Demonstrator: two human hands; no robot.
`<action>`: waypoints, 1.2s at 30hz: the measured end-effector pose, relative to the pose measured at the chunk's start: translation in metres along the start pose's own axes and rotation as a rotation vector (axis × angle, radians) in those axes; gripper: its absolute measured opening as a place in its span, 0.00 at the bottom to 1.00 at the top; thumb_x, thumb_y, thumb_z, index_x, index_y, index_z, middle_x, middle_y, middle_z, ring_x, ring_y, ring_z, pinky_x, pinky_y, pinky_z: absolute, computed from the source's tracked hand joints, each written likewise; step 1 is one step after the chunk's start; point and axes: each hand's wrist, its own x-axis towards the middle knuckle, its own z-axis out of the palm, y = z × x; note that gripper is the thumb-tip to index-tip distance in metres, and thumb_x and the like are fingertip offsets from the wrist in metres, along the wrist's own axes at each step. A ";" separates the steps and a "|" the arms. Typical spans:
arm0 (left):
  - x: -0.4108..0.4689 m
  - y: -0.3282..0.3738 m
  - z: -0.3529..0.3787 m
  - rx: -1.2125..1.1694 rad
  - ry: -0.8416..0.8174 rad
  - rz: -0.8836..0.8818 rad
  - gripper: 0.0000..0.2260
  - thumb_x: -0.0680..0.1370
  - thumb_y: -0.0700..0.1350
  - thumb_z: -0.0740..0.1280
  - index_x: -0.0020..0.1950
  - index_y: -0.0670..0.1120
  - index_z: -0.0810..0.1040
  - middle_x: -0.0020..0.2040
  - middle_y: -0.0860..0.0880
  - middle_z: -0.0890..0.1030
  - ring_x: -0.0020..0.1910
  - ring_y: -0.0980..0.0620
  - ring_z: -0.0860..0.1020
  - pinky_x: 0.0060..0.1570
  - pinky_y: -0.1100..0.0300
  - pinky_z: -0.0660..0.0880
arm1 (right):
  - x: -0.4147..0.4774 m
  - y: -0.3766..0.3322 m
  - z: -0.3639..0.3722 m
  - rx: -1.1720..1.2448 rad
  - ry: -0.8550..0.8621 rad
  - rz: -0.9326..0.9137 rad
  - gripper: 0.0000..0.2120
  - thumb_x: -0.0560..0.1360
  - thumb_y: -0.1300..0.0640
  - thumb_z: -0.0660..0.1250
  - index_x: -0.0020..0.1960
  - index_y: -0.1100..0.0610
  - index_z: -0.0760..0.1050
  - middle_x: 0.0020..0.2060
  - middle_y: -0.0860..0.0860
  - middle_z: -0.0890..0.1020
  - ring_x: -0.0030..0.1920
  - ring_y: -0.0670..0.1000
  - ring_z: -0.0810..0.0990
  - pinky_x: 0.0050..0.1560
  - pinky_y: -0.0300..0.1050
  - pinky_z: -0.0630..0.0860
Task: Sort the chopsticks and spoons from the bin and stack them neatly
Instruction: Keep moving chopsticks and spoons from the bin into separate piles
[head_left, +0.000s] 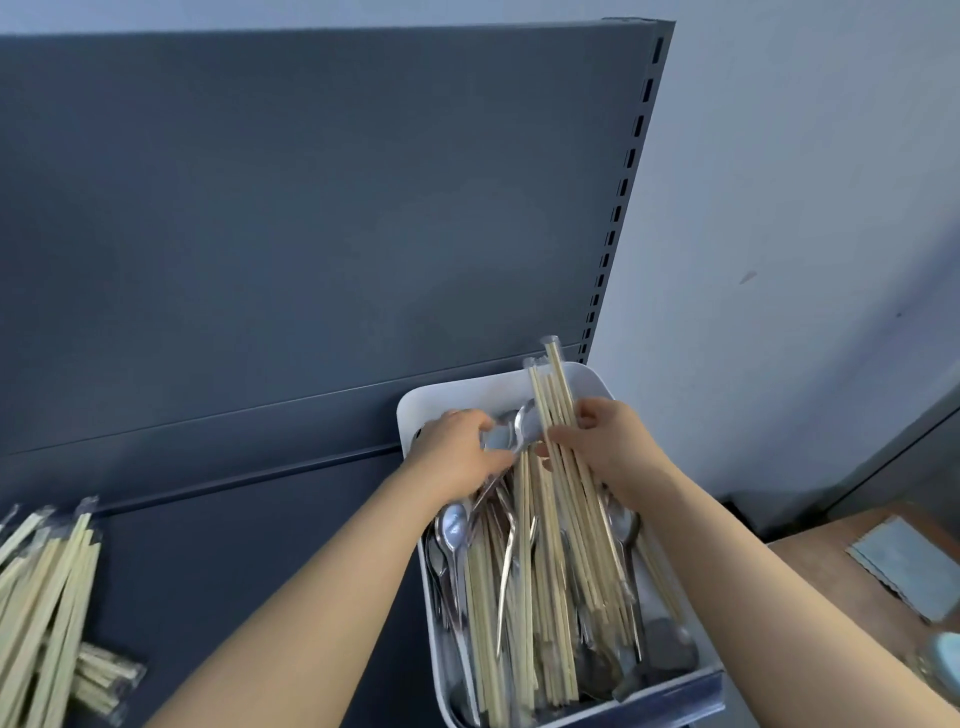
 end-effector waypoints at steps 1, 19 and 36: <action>-0.001 0.002 0.001 -0.046 -0.001 0.030 0.23 0.73 0.58 0.70 0.65 0.49 0.75 0.61 0.51 0.76 0.59 0.49 0.75 0.60 0.54 0.72 | 0.000 -0.001 0.000 0.039 -0.005 0.004 0.05 0.73 0.65 0.68 0.49 0.64 0.78 0.37 0.56 0.86 0.37 0.55 0.85 0.41 0.51 0.83; -0.002 0.006 0.022 -0.221 -0.112 -0.097 0.05 0.73 0.40 0.69 0.39 0.41 0.76 0.34 0.45 0.80 0.31 0.49 0.83 0.35 0.60 0.80 | -0.003 0.024 0.004 -0.221 0.008 0.213 0.06 0.75 0.65 0.62 0.40 0.63 0.75 0.36 0.61 0.83 0.34 0.59 0.83 0.35 0.53 0.82; 0.000 0.006 0.026 -0.341 -0.224 -0.083 0.07 0.78 0.46 0.67 0.45 0.43 0.74 0.39 0.48 0.76 0.33 0.52 0.76 0.42 0.55 0.78 | -0.013 0.013 -0.001 -0.223 -0.083 0.210 0.07 0.67 0.62 0.69 0.44 0.64 0.79 0.37 0.61 0.85 0.35 0.62 0.82 0.35 0.50 0.77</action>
